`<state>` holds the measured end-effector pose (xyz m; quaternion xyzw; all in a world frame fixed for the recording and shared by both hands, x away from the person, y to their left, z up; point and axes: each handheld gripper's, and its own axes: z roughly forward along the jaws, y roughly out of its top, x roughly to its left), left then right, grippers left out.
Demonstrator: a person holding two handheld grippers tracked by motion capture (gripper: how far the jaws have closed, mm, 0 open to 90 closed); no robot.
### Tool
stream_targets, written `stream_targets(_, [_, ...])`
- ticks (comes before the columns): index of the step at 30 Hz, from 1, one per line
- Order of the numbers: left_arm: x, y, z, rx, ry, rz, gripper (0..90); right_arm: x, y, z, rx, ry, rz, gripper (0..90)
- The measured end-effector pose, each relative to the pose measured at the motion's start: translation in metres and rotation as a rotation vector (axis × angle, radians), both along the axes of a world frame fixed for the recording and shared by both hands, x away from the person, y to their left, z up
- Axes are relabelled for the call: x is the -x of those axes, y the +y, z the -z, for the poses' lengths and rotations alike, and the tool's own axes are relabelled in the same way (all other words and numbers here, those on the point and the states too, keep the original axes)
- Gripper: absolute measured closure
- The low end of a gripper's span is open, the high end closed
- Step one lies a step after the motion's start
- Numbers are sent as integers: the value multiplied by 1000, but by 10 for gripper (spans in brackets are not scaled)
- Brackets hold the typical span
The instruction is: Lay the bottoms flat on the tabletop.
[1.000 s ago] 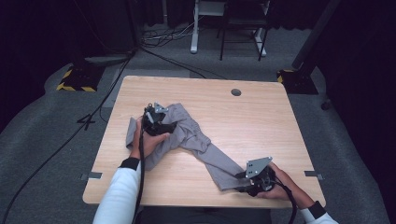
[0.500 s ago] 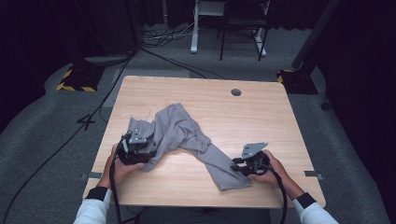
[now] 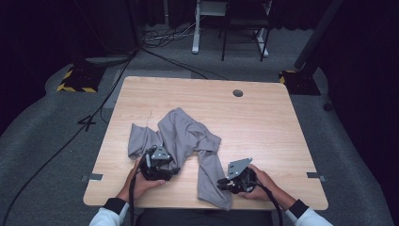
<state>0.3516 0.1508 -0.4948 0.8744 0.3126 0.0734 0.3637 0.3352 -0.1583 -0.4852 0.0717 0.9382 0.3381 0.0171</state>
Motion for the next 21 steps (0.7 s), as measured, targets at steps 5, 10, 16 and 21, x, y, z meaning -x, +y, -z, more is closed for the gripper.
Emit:
stream_targets(5, [6, -15, -2, -32, -42, -7, 391, 11, 19, 0, 1, -14, -22, 618])
stream_targets(10, [31, -24, -24, 19, -113, -3, 286, 2, 1, -19, -125, -50, 76, 524])
stream_targets(16, [48, -51, -24, 49, -85, 109, 277, -25, -23, -33, -167, -162, 258, 470])
stream_targets(21, [50, -79, -6, -9, -47, 146, 333, -57, -28, -30, -166, -187, 347, 406])
